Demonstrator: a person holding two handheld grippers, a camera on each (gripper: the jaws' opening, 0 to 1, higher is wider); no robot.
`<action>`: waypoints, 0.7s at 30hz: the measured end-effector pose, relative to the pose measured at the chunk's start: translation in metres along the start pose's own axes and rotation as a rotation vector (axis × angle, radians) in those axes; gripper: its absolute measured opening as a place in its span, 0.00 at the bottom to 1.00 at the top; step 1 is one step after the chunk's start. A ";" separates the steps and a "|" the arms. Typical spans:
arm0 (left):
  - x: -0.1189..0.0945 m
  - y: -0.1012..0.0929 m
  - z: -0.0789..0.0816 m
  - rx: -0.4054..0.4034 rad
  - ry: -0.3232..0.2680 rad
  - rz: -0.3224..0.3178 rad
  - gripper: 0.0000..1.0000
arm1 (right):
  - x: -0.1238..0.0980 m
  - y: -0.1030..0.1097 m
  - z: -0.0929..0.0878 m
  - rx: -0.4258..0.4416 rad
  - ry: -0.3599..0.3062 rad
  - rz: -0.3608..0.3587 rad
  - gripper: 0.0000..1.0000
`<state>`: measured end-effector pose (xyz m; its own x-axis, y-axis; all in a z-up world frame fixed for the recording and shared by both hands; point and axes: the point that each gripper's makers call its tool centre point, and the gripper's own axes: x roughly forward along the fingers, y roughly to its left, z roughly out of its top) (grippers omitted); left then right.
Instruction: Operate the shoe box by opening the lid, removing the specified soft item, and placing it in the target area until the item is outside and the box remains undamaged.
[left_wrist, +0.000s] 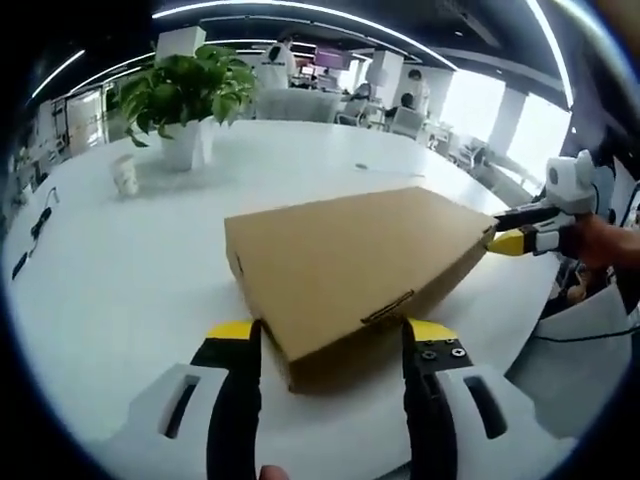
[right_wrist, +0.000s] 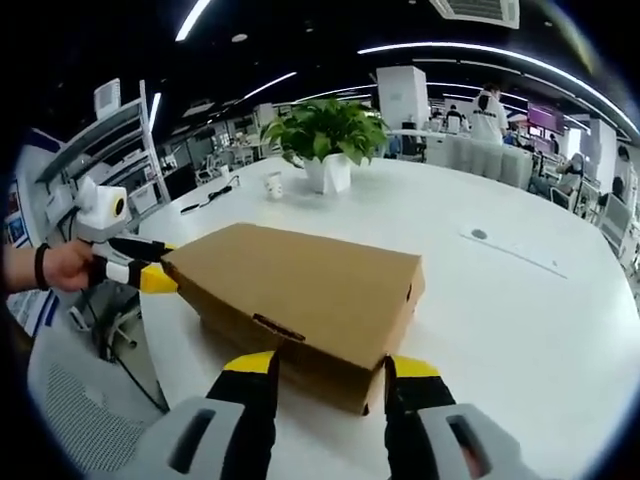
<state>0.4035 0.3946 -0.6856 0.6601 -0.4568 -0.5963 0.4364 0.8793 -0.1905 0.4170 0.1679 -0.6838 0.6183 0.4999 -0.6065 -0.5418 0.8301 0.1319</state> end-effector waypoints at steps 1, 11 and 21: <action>-0.001 0.000 0.001 0.000 -0.003 -0.002 0.54 | -0.001 0.000 0.001 0.000 -0.003 -0.001 0.39; -0.011 -0.003 0.015 -0.005 -0.041 -0.010 0.53 | -0.009 -0.002 0.019 0.019 -0.049 -0.004 0.38; -0.016 0.000 0.032 0.061 -0.075 -0.032 0.51 | -0.015 -0.005 0.040 0.018 -0.101 -0.026 0.38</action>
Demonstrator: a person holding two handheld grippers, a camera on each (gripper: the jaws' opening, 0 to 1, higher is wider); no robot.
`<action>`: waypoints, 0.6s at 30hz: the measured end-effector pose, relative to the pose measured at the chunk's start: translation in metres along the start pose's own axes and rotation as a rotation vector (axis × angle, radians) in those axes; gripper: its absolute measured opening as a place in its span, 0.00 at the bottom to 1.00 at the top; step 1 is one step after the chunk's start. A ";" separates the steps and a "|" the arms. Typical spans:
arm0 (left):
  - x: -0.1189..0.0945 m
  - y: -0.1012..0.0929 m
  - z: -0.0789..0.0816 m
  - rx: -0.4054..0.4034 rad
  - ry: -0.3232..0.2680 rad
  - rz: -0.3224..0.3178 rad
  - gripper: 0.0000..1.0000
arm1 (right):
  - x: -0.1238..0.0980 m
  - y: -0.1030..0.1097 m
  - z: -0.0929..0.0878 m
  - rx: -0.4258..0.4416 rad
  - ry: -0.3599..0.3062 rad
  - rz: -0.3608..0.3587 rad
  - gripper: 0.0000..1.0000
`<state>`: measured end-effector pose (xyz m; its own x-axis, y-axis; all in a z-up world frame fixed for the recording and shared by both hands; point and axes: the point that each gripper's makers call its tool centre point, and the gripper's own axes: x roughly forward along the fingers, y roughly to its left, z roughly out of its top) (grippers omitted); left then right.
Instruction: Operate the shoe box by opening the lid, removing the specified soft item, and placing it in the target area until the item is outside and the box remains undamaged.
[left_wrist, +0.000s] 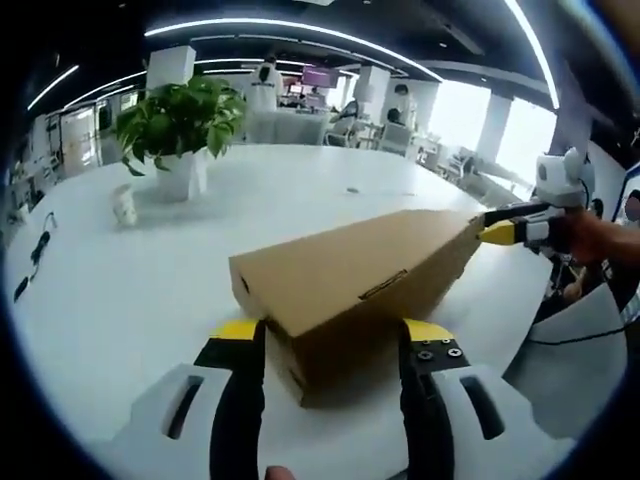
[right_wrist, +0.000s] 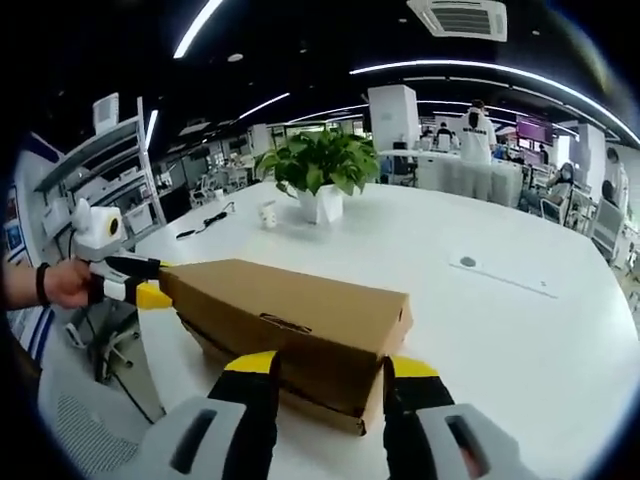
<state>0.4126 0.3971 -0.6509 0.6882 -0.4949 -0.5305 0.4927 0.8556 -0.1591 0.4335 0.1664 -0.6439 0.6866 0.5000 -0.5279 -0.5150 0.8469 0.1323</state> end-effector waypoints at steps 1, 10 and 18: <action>0.000 0.000 0.001 0.006 0.000 -0.002 0.51 | 0.000 0.000 0.002 0.001 -0.003 -0.001 0.38; -0.001 0.007 0.010 0.120 0.003 0.022 0.45 | -0.002 -0.003 0.020 0.006 -0.047 -0.007 0.37; -0.001 0.018 0.024 0.183 -0.025 0.096 0.36 | -0.005 -0.004 0.043 0.031 -0.096 -0.010 0.37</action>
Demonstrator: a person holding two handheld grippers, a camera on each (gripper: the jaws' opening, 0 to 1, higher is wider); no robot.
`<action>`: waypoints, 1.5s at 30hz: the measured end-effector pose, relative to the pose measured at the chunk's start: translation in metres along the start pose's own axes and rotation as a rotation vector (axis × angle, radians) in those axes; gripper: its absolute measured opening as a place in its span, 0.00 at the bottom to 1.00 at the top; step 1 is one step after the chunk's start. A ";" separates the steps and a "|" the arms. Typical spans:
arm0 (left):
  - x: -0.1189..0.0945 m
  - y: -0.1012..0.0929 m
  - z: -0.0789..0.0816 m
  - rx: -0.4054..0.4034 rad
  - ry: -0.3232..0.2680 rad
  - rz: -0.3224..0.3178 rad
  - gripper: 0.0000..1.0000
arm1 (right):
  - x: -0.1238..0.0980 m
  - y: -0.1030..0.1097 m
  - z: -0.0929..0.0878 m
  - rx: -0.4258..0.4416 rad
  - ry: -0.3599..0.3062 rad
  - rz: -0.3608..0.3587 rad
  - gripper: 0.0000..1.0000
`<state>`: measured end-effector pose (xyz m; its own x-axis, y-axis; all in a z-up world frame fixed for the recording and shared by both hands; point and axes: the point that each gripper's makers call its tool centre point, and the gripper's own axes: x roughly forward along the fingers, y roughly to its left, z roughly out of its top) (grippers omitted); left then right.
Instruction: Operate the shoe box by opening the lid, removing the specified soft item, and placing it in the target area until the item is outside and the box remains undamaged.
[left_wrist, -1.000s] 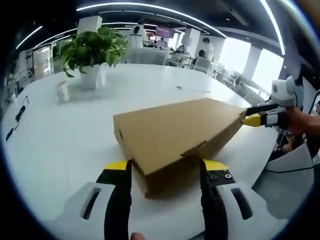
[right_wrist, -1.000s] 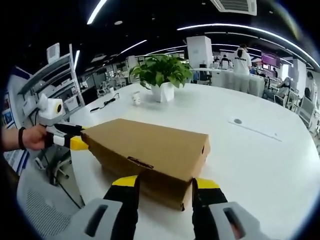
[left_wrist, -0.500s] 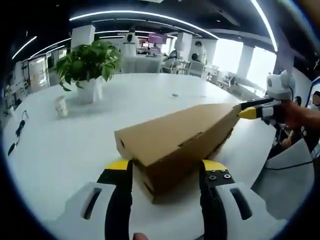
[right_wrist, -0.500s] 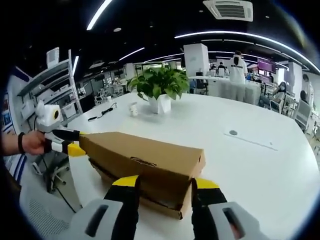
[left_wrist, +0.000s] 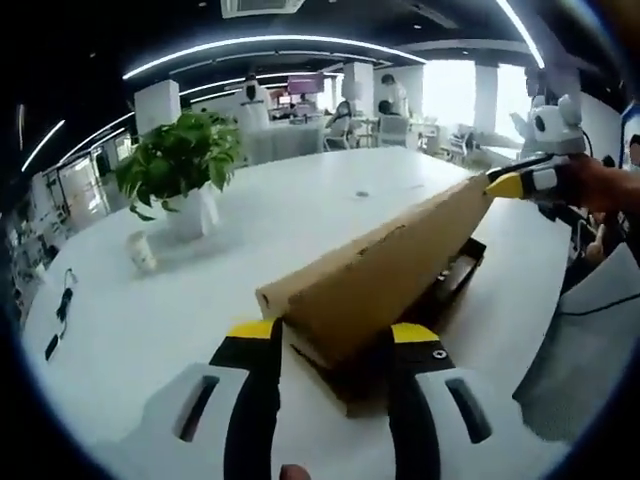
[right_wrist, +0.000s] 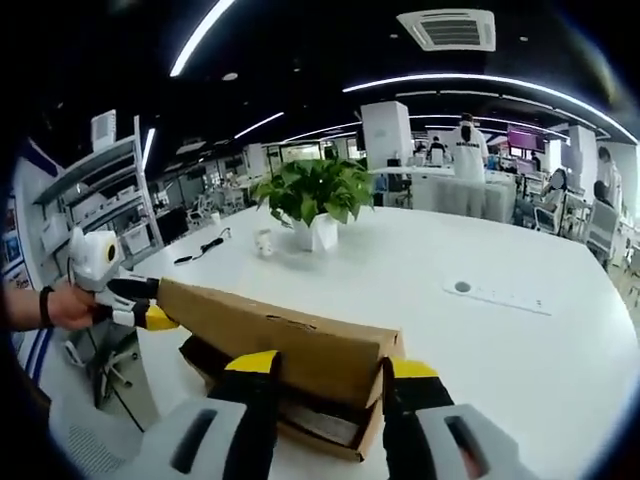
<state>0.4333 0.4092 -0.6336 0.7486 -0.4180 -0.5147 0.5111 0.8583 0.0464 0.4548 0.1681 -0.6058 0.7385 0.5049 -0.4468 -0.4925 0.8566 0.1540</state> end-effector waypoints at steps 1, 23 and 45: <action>0.000 0.002 0.002 0.006 -0.003 0.012 0.35 | 0.000 0.000 0.002 -0.002 -0.001 0.000 0.37; 0.012 0.042 0.027 0.068 -0.031 0.170 0.13 | 0.008 -0.005 0.036 -0.076 -0.017 0.007 0.37; 0.017 0.051 0.040 0.000 -0.038 0.169 0.08 | 0.023 -0.017 0.035 -0.282 0.020 0.015 0.32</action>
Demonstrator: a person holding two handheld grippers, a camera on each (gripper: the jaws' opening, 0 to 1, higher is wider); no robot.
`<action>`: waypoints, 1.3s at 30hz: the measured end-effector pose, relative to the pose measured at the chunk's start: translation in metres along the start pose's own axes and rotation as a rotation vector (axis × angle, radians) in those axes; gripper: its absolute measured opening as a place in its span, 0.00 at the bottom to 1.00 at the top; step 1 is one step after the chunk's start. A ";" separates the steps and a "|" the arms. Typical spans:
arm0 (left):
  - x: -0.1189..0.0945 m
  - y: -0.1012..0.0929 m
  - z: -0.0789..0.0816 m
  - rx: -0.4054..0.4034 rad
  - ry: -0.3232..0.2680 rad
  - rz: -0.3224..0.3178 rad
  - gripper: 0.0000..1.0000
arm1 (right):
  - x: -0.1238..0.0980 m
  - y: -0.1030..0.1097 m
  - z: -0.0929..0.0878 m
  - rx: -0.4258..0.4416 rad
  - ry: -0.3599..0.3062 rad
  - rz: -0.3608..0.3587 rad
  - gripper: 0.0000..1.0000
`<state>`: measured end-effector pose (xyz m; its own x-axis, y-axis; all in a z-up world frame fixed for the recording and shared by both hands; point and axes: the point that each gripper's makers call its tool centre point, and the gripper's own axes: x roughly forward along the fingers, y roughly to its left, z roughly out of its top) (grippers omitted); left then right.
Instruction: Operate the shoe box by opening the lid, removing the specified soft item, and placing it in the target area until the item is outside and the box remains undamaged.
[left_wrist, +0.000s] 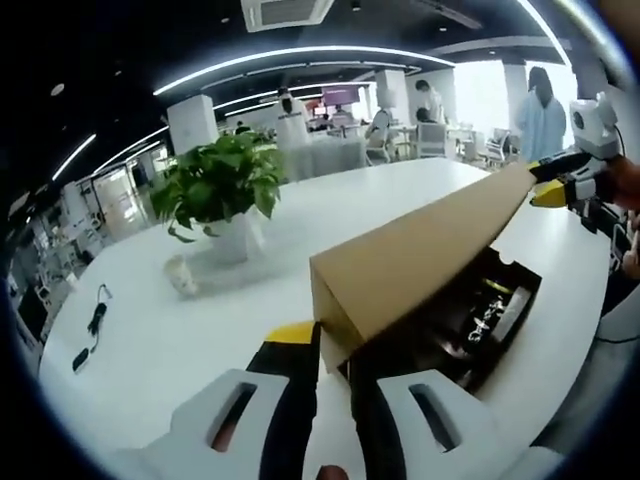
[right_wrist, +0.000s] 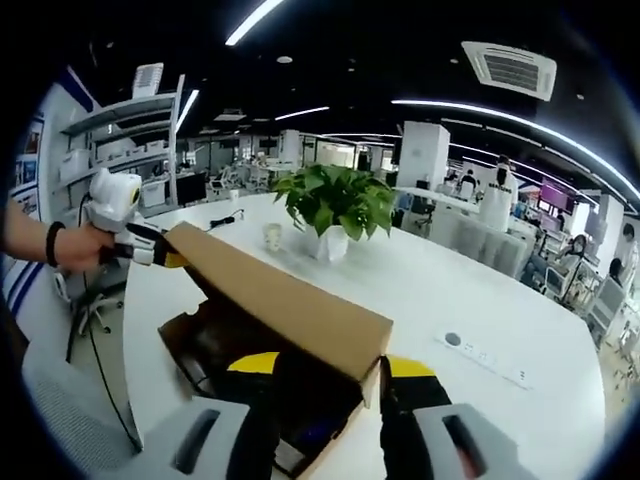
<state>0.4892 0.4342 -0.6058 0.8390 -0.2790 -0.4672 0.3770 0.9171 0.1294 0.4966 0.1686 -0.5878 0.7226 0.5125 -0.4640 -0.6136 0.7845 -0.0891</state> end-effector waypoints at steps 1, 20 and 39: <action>0.000 0.000 0.001 0.002 0.001 0.001 0.08 | 0.001 -0.003 0.001 0.002 0.002 -0.005 0.30; 0.015 0.014 0.015 0.003 -0.005 0.005 0.06 | 0.015 -0.034 0.016 0.041 -0.002 -0.092 0.02; 0.029 0.024 0.024 0.017 -0.011 -0.007 0.05 | 0.031 -0.046 0.027 0.071 -0.007 -0.103 0.00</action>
<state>0.5313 0.4412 -0.5955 0.8409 -0.2884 -0.4580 0.3892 0.9103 0.1413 0.5560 0.1576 -0.5746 0.7829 0.4300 -0.4497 -0.5121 0.8558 -0.0733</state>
